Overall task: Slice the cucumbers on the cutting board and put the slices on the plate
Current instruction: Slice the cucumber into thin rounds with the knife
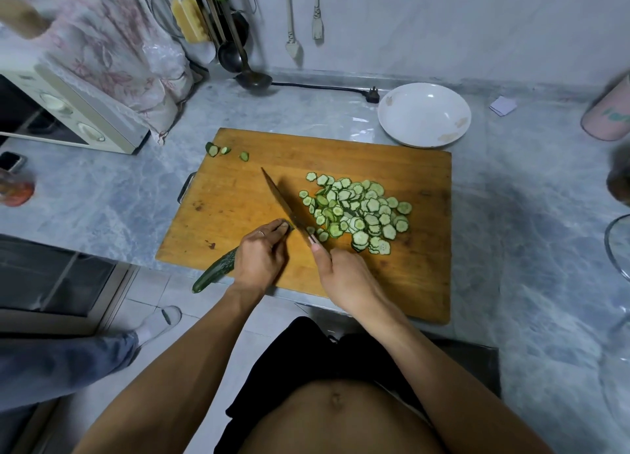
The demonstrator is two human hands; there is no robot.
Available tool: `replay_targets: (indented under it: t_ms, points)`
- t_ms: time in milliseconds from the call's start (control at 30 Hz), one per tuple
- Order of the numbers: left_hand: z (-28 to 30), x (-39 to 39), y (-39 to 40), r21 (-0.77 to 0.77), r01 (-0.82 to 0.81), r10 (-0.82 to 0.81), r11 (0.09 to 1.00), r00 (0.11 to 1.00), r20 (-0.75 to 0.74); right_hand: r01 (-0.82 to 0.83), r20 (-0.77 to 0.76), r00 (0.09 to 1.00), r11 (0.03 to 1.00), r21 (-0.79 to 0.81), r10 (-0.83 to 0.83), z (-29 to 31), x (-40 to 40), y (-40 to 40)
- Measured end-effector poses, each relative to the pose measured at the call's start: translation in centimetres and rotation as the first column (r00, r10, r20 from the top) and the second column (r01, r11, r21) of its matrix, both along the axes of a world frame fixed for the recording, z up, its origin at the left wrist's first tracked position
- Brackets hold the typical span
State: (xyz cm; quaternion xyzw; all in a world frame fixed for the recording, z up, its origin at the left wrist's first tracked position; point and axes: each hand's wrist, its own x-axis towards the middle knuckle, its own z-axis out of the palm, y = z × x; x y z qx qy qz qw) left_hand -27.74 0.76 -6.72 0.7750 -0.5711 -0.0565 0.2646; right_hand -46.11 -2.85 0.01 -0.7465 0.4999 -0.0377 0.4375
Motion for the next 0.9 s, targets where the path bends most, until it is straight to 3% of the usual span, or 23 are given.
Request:
replay_targets:
  t_ms: [133, 233, 333, 400, 534, 667, 800, 900]
  points:
    - [1.1, 0.0, 0.0, -0.020, -0.082, 0.077, 0.996, 0.984, -0.163, 0.023, 0.019, 1.000, 0.999, -0.036, -0.022, -0.2, -1.5, -0.8]
    - [3.6, -0.4, 0.2, -0.232, -0.200, 0.134, 0.952, 0.953, -0.271, -0.002, 0.031, 1.000, 0.994, -0.110, 0.005, 0.3, -2.7, -1.2]
    - [6.9, -1.0, 0.1, -0.472, -0.120, 0.034, 0.874, 0.982, -0.188, -0.078, -0.021, 0.997, 0.966, -0.248, 0.075, 1.0, -4.0, -1.3]
    - [8.4, -0.9, -0.5, -0.488, 0.050, -0.099, 0.871, 0.992, -0.075, -0.155, -0.095, 0.987, 0.921, -0.356, 0.129, 1.4, -4.8, -1.5]
    - [8.7, -0.6, -2.0, -0.178, 0.338, -0.345, 0.924, 0.938, -0.012, -0.292, -0.225, 0.952, 0.822, -0.488, 0.205, 1.6, -5.9, -1.9]
    - [8.0, -1.3, -3.6, 0.079, 0.392, -0.388, 0.917, 0.920, -0.064, -0.370, -0.338, 0.916, 0.778, -0.508, 0.216, 1.7, -6.8, -2.1]
    - [7.3, -1.6, -6.2, 0.374, 0.413, -0.422, 0.830, 0.904, -0.061, -0.395, -0.381, 0.900, 0.765, -0.508, 0.212, 1.8, -7.3, -1.8]
    - [6.9, -2.0, -6.8, 0.331, 0.386, -0.380, 0.861, 0.921, -0.086, -0.374, -0.371, 0.908, 0.773, -0.513, 0.193, 1.6, -7.8, -1.5]
